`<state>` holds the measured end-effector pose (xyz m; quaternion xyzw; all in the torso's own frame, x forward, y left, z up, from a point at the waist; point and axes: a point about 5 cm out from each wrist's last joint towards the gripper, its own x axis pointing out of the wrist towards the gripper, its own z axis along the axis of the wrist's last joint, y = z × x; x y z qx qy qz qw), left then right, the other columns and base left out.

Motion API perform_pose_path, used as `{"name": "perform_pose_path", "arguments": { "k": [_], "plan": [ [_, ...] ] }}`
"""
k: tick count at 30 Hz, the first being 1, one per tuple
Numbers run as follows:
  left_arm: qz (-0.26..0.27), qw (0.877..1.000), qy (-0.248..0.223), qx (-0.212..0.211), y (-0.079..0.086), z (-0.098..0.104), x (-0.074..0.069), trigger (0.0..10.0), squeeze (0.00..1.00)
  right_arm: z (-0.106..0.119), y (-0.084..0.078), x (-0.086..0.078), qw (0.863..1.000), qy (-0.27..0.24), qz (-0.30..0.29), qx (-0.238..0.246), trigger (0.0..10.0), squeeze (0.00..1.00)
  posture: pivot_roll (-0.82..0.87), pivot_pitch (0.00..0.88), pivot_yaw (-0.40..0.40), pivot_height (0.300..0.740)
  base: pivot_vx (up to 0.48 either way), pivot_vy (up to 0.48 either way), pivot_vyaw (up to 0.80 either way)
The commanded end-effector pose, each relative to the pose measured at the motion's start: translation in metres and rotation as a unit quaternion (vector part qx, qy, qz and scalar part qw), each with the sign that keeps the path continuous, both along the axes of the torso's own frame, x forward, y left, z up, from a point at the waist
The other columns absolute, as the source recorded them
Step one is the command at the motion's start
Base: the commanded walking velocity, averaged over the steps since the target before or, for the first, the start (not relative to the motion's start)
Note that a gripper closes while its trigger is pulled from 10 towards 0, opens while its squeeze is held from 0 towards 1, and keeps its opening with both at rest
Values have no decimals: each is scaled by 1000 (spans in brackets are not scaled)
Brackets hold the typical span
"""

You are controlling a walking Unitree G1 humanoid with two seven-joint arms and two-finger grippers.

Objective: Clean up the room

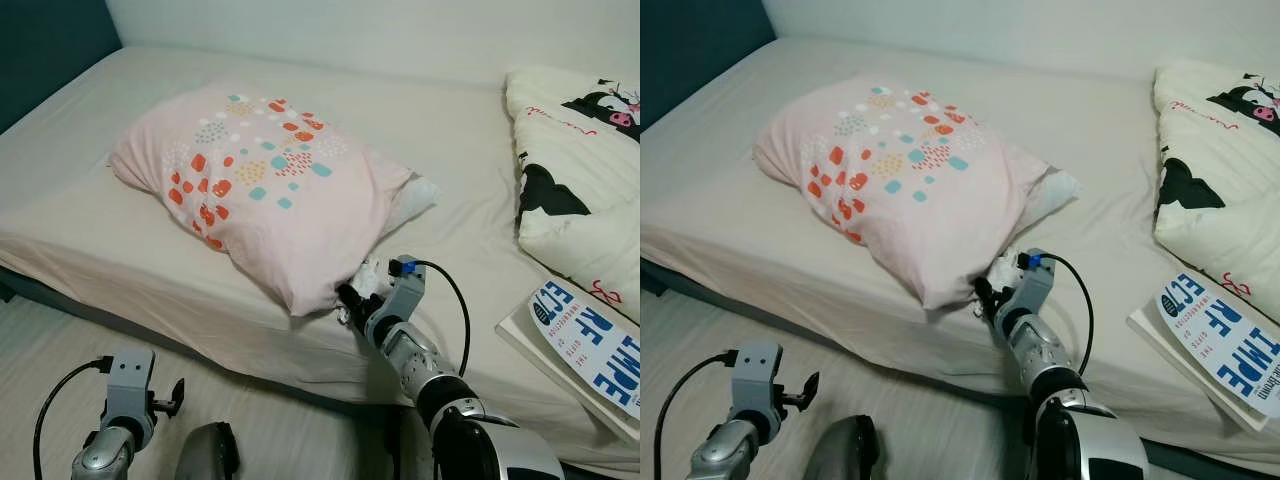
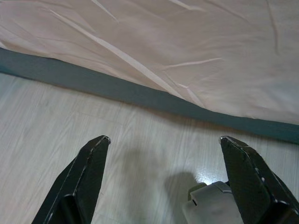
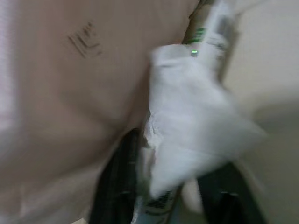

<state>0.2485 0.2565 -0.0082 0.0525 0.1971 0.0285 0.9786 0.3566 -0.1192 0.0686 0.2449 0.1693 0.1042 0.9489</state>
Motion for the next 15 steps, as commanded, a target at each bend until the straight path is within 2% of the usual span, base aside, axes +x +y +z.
{"name": "perform_pose_path", "arguments": {
  "k": [1, 9, 11, 13, 14, 15],
  "plan": [
    [-1, 1000, 6, -1, -2, -3, -2, 10000, 0, -8, 0, -4, 1000, 23, -4, -9, 0, 0, 165, 186, 10, 469, 0, 0, 0],
    [-3, 1000, 9, -3, -7, -3, 1, 10000, 0, -12, -19, -6, 998, 23, -46, -22, 0, 0, 152, 162, 3, 469, 0, 0, 0],
    [-2, 1000, 11, -5, -9, -3, 3, 10000, 0, -13, -40, -8, 995, 21, -94, -36, 0, 0, 144, 148, -1, 469, 0, 0, 0],
    [0, 1000, 11, -8, -10, -3, 5, 10000, 0, -15, -69, -13, 984, 28, -167, -64, 0, 0, 129, 137, -2, 469, 0, 0, 0],
    [0, 1000, 11, -8, -10, -3, 5, 10000, 0, -15, -69, -13, 984, 28, -167, -64, 0, 0, 129, 137, -2, 469, 0, 0, 0],
    [0, 1000, 11, -9, -11, -2, 6, 10000, 0, -16, -79, -15, 978, 32, -191, -74, 0, 0, 129, 137, -2, 469, 0, 0, 0]
  ]
}}
